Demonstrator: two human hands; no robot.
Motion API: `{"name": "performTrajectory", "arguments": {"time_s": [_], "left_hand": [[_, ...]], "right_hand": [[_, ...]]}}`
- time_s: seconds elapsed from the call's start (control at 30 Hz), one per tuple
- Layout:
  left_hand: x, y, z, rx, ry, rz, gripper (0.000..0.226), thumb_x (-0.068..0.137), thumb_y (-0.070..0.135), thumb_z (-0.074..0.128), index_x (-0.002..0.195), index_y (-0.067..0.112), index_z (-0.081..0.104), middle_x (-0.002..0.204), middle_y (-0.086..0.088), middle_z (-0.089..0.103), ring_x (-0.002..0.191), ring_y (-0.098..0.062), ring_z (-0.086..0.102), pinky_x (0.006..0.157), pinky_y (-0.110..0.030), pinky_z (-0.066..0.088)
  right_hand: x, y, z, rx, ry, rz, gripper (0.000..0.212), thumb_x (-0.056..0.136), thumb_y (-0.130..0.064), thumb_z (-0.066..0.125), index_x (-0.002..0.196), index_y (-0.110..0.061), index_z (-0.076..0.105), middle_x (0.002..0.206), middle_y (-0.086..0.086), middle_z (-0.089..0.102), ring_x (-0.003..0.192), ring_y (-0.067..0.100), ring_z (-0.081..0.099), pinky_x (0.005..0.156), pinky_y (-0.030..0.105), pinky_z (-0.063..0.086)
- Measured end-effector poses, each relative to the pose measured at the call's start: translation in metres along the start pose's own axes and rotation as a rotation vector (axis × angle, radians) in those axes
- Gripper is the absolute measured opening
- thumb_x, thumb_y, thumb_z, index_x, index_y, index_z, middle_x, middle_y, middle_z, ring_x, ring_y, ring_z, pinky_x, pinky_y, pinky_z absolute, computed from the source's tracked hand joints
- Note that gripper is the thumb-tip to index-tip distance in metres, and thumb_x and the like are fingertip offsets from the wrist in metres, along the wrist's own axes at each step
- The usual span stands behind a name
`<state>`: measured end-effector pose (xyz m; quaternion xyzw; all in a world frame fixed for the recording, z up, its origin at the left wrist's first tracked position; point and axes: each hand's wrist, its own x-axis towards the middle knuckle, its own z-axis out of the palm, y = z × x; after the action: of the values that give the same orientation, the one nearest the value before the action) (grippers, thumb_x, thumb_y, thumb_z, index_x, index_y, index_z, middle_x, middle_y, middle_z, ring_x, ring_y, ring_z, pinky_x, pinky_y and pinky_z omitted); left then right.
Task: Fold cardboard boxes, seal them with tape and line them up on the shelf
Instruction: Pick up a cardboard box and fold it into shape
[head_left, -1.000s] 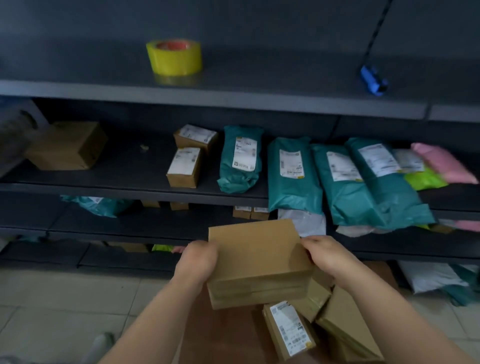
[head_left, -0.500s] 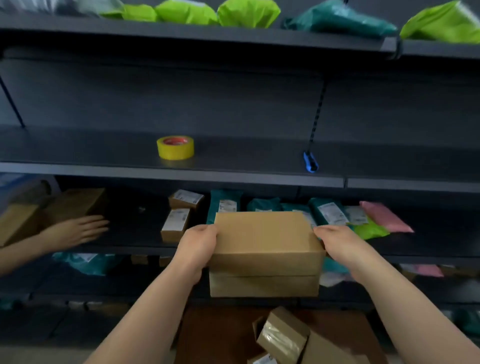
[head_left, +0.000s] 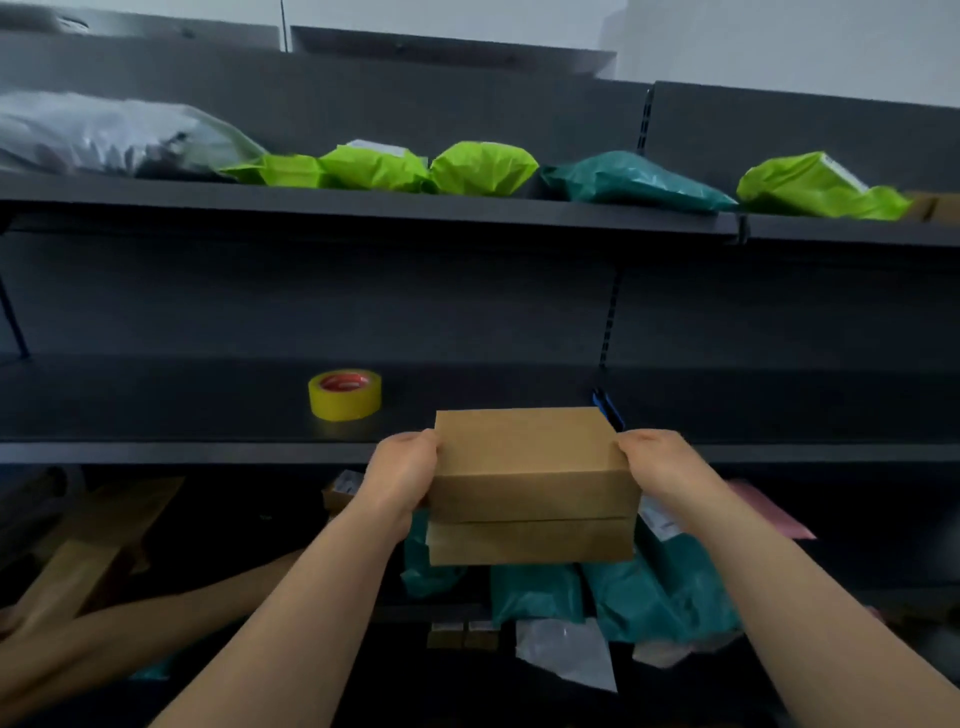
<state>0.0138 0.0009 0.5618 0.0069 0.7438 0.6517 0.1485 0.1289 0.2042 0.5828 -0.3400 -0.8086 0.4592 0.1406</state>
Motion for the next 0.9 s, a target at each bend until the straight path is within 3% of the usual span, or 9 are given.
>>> {"name": "performTrajectory", "arguments": {"time_s": [0.07,0.17,0.27,0.37,0.43,0.53,0.7,0.8,0.9], "left_hand": [[0.012,0.008,-0.001,-0.004,-0.029,0.003,0.034,0.099,0.030,0.045,0.128,0.016,0.056,0.110,-0.004,0.058,0.102,-0.025,0.054,0.093,-0.043,0.049],[0.032,0.018,0.000,-0.007,-0.079,0.016,0.033,0.101,0.029,0.043,0.128,0.014,0.054,0.108,-0.005,0.058,0.100,-0.025,0.054,0.093,-0.043,0.048],[0.051,0.025,0.001,-0.005,-0.119,0.040,0.031,0.101,0.028,0.043,0.126,0.014,0.055,0.107,-0.005,0.059,0.100,-0.025,0.055,0.094,-0.043,0.047],[0.068,0.031,0.002,0.000,-0.152,0.059,0.032,0.101,0.028,0.043,0.127,0.015,0.056,0.111,-0.006,0.060,0.102,-0.026,0.056,0.097,-0.045,0.048],[0.077,0.035,0.003,0.011,-0.157,0.075,0.032,0.101,0.029,0.043,0.126,0.015,0.057,0.111,-0.006,0.060,0.103,-0.025,0.055,0.098,-0.045,0.047],[0.086,0.038,0.006,0.023,-0.149,0.156,0.036,0.103,0.029,0.042,0.135,0.016,0.053,0.117,-0.001,0.059,0.105,-0.021,0.054,0.098,-0.040,0.046],[0.098,0.041,0.014,0.005,-0.113,0.245,0.040,0.104,0.021,0.042,0.144,0.017,0.045,0.139,-0.002,0.051,0.113,-0.017,0.050,0.087,-0.031,0.043],[0.104,0.041,0.020,-0.025,-0.091,0.264,0.039,0.102,0.015,0.046,0.141,0.017,0.048,0.133,-0.003,0.056,0.112,-0.019,0.054,0.080,-0.030,0.049],[0.110,0.043,0.026,-0.012,-0.059,0.278,0.040,0.101,0.009,0.046,0.140,0.015,0.048,0.131,-0.004,0.057,0.112,-0.018,0.054,0.088,-0.032,0.049]], "right_hand": [[0.007,-0.010,0.005,-0.012,0.020,0.014,0.031,0.101,-0.021,0.036,0.108,-0.008,0.063,0.097,0.014,0.062,0.087,0.027,0.059,0.075,0.034,0.046],[0.019,-0.021,0.011,-0.028,0.057,0.036,0.028,0.101,-0.019,0.033,0.100,-0.009,0.060,0.086,0.008,0.052,0.076,0.021,0.048,0.069,0.029,0.035],[0.027,-0.031,0.015,-0.021,0.089,0.039,0.036,0.103,-0.021,0.031,0.112,-0.006,0.062,0.094,0.011,0.059,0.081,0.021,0.051,0.070,0.029,0.037],[0.031,-0.040,0.021,-0.009,0.130,0.035,0.041,0.104,-0.021,0.030,0.127,0.000,0.056,0.122,0.020,0.060,0.103,0.032,0.059,0.088,0.039,0.048],[0.036,-0.044,0.025,0.004,0.152,0.036,0.041,0.104,-0.020,0.031,0.132,0.000,0.052,0.128,0.017,0.058,0.111,0.033,0.057,0.098,0.042,0.044],[0.045,-0.047,0.029,0.074,0.163,0.004,0.042,0.105,-0.024,0.031,0.143,-0.012,0.045,0.126,0.003,0.055,0.089,0.016,0.052,0.084,0.031,0.044],[0.062,-0.041,0.025,0.268,0.171,-0.064,0.038,0.105,-0.019,0.034,0.139,-0.017,0.049,0.113,-0.005,0.052,0.091,0.011,0.048,0.073,0.023,0.041],[0.075,-0.038,0.021,0.345,0.146,-0.079,0.039,0.103,-0.013,0.037,0.140,-0.020,0.048,0.126,-0.003,0.053,0.103,0.013,0.050,0.083,0.024,0.042],[0.092,-0.034,0.018,0.370,0.125,-0.082,0.041,0.102,-0.011,0.039,0.140,-0.022,0.048,0.133,0.001,0.053,0.112,0.018,0.051,0.087,0.030,0.045]]}}
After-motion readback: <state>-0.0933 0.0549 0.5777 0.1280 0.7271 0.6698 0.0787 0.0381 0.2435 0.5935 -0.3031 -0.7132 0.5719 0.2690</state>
